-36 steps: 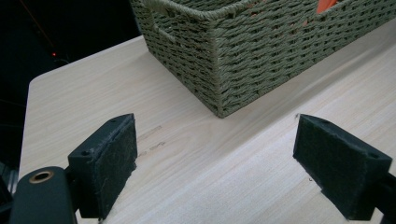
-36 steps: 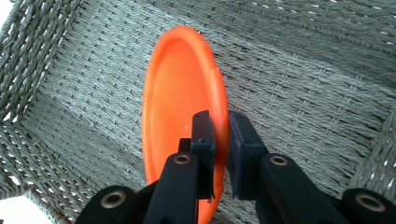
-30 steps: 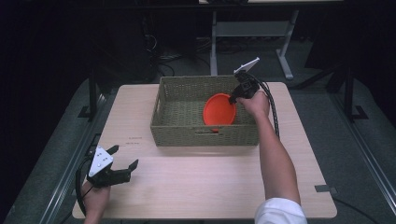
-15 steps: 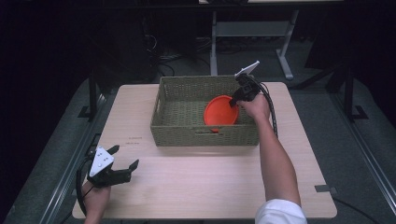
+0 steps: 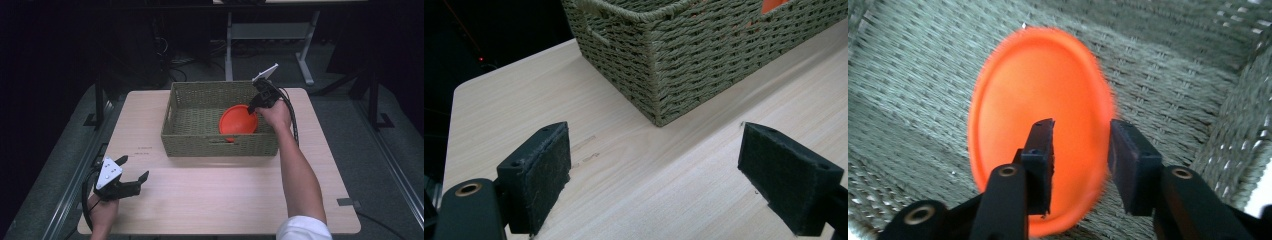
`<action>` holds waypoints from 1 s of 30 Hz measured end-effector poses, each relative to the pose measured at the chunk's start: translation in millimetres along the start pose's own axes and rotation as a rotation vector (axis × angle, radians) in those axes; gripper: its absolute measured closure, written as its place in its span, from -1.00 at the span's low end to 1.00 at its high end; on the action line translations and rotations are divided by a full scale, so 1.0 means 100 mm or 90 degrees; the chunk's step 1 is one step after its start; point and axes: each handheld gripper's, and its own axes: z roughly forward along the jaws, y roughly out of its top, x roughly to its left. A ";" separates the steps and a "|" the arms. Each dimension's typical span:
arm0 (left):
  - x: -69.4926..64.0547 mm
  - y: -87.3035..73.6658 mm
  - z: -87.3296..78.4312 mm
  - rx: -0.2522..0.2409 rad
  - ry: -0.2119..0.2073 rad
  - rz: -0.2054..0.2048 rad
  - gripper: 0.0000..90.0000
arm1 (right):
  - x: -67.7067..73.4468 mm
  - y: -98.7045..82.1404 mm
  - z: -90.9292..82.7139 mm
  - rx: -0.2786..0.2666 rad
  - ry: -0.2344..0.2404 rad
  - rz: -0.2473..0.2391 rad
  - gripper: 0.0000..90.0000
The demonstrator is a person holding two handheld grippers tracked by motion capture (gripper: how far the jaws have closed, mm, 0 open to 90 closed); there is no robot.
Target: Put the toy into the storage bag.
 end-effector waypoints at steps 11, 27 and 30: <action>-0.01 0.01 0.00 -0.002 -0.001 0.000 -0.71 | 0.00 -0.06 -0.25 -0.043 0.040 -0.011 0.14; -0.01 0.01 0.00 0.004 -0.001 0.006 -0.71 | 0.05 -0.15 -0.56 -0.089 0.100 -0.040 -0.10; -0.01 0.01 -0.01 0.001 0.000 0.005 -0.71 | 0.07 -0.16 -0.60 -0.094 0.105 -0.041 -0.12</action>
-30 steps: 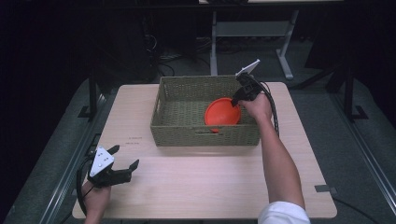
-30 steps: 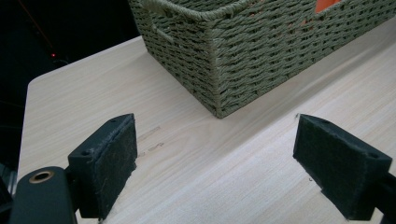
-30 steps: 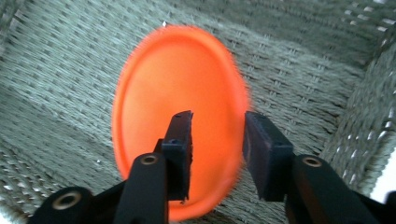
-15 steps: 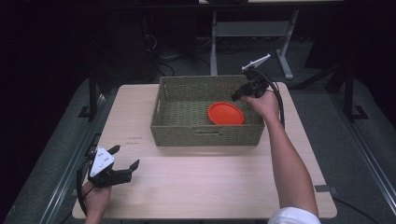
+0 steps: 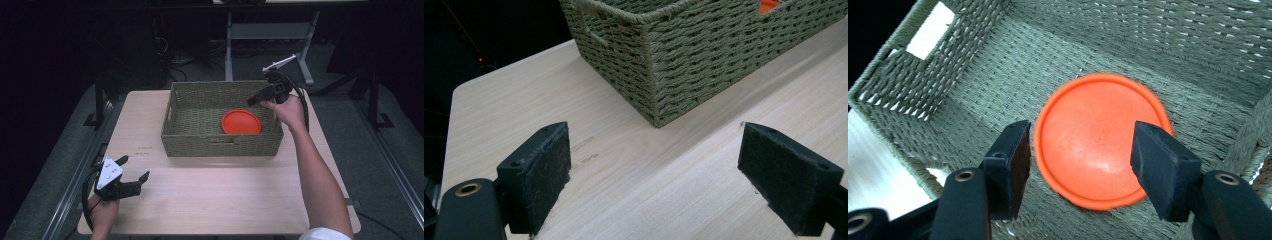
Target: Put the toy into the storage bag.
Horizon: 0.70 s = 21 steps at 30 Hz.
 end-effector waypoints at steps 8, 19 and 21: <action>-0.01 0.01 0.00 0.003 -0.001 0.002 -0.71 | 0.06 -0.03 -0.07 -0.003 0.011 -0.014 -0.19; -0.01 0.01 -0.01 0.002 -0.001 0.001 -0.71 | 0.14 -0.05 -0.15 -0.010 0.024 -0.027 -0.25; -0.01 0.01 0.00 -0.005 0.000 -0.004 -0.71 | 0.16 -0.06 -0.18 -0.012 0.026 -0.034 -0.27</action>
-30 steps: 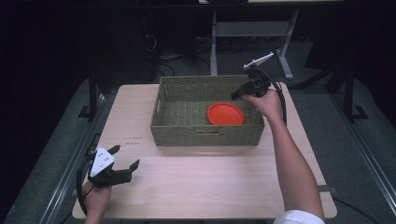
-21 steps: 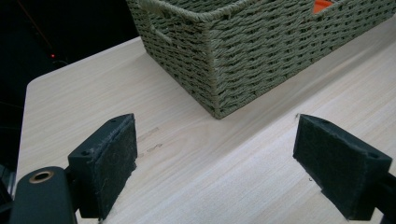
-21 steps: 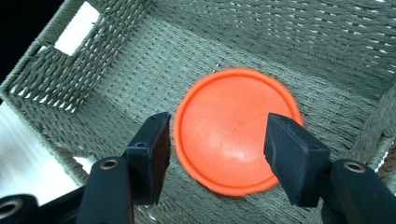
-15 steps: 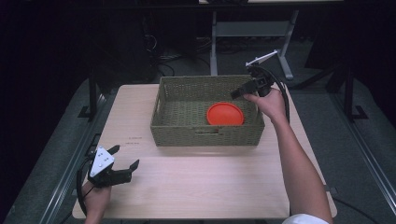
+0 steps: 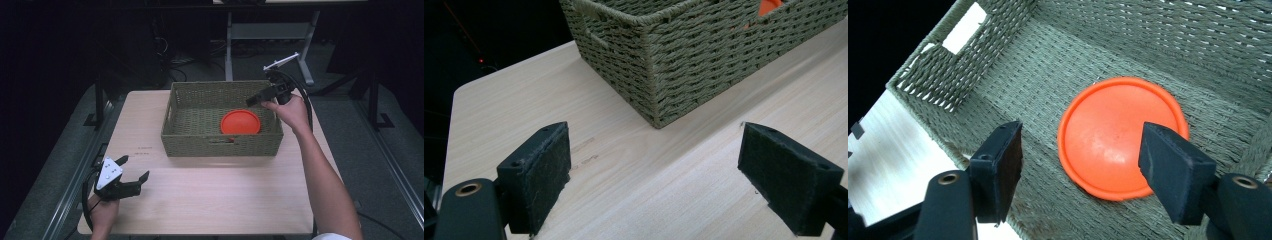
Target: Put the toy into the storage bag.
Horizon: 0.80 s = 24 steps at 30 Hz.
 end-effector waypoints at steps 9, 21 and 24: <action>0.00 0.00 0.00 0.001 0.000 0.003 -0.71 | 0.04 -0.08 -0.06 -0.011 0.013 -0.005 -0.30; -0.01 0.00 0.00 -0.004 -0.001 -0.003 -0.71 | 0.09 -0.16 -0.15 -0.014 0.021 -0.014 -0.35; -0.01 0.00 0.00 -0.004 -0.001 -0.003 -0.71 | 0.11 -0.16 -0.17 -0.015 0.022 -0.017 -0.36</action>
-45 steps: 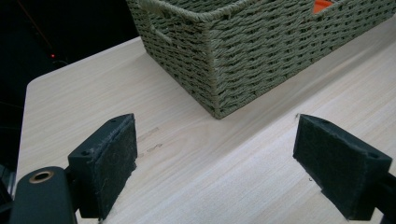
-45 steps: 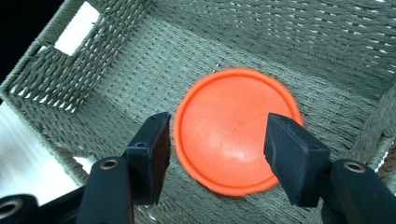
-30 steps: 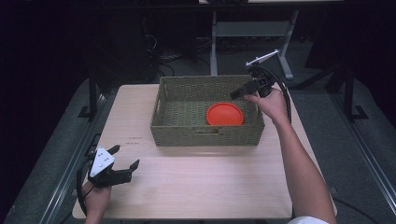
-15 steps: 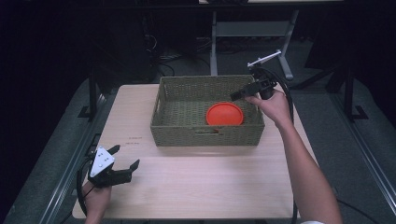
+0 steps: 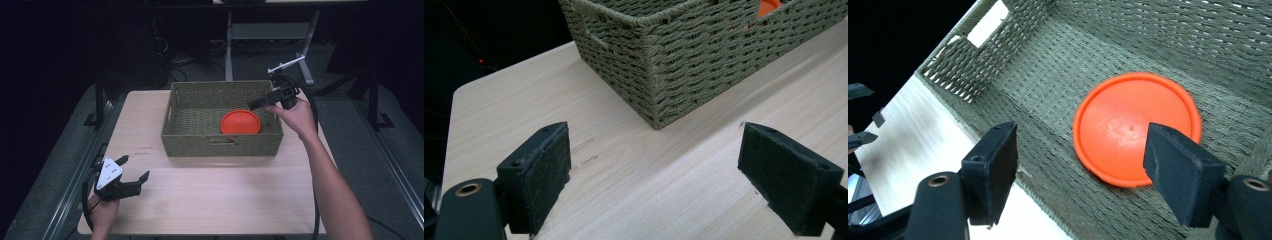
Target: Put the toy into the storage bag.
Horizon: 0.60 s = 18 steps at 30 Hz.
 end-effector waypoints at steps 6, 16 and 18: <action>0.00 0.00 0.00 0.002 0.000 0.001 -0.71 | 0.05 -0.03 -0.05 0.001 0.004 -0.012 -0.40; 0.00 0.00 0.00 0.003 -0.001 0.003 -0.71 | 0.09 -0.14 -0.09 -0.003 0.019 -0.024 -0.41; 0.00 0.00 0.00 0.003 -0.001 0.003 -0.71 | 0.09 -0.17 -0.10 0.001 0.020 -0.023 -0.42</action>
